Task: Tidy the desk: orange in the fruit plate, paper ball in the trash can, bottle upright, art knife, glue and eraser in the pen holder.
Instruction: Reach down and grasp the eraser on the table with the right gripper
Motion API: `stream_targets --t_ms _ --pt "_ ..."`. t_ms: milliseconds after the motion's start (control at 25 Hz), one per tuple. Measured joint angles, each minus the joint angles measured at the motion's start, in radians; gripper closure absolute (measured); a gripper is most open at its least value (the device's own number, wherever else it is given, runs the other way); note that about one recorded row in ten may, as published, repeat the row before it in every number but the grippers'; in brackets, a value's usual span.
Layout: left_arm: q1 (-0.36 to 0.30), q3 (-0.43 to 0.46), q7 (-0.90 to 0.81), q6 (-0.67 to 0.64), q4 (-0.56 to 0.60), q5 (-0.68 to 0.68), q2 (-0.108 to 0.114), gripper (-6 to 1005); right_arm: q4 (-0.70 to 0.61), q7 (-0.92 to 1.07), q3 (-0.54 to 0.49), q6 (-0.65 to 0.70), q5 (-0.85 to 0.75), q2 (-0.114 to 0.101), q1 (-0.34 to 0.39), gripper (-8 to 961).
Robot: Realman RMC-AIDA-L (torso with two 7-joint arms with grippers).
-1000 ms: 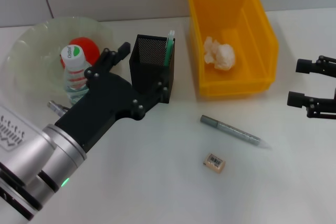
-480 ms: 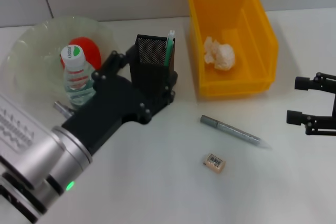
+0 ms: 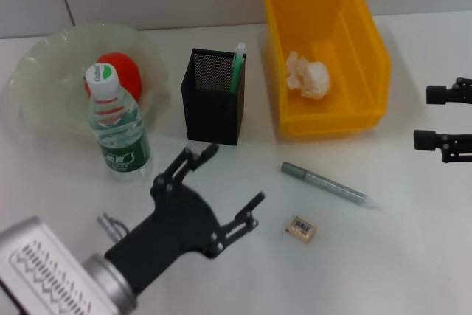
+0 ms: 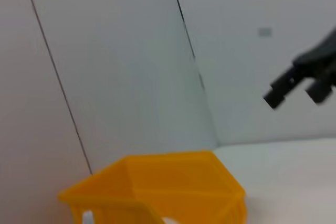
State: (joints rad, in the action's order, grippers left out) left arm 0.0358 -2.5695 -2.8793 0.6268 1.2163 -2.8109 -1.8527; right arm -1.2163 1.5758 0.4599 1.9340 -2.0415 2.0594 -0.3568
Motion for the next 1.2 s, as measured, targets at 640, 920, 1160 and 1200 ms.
stream_targets --t_ms 640,920,1160,1200 --pt "-0.037 -0.015 0.002 0.222 -0.169 -0.029 -0.008 166 -0.216 0.378 0.245 0.019 -0.166 0.002 -0.096 204" --pt "-0.041 -0.012 0.000 0.375 -0.271 -0.007 -0.050 165 -0.259 0.462 0.305 0.022 -0.228 0.002 -0.130 205" --pt "0.022 0.008 0.000 0.284 -0.238 0.027 -0.067 165 -0.202 0.446 0.304 -0.005 -0.225 0.004 -0.138 205" --pt "0.043 0.025 0.000 0.227 -0.219 0.040 -0.071 165 -0.195 0.439 0.301 -0.008 -0.224 0.005 -0.136 205"
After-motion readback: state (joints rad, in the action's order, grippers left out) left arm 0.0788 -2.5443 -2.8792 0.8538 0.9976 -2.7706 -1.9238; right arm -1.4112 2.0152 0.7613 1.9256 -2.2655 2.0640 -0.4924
